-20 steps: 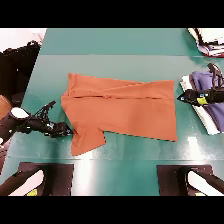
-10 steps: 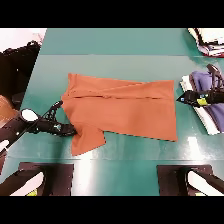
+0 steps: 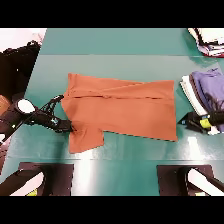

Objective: Fold the shirts.

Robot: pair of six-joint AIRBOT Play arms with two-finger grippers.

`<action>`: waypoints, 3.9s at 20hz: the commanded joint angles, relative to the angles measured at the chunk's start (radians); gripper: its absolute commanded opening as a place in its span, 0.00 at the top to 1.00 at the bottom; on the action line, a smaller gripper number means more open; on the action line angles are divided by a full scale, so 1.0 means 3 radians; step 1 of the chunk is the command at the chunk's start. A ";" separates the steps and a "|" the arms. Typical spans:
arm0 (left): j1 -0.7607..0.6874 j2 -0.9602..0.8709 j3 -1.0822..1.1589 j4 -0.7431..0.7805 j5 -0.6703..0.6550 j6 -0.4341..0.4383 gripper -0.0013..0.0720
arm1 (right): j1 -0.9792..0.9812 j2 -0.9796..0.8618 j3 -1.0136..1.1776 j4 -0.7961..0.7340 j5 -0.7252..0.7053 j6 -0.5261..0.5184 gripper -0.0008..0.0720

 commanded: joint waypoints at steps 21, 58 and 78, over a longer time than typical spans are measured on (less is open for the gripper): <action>-0.0003 0.1761 0.0153 0.0668 -0.1497 -0.1003 0.95 | 0.0478 0.1361 -0.0507 -0.0688 0.0534 0.0045 0.97; -0.0444 -0.0926 0.1888 -0.0346 0.0572 -0.0379 0.94 | 0.0111 -0.1750 0.1357 0.0852 -0.0121 -0.0712 0.35; -0.1933 -0.2361 0.2427 -0.0752 0.1373 -0.0591 0.94 | 0.1212 -0.0807 0.2735 0.1581 0.0161 -0.0493 0.97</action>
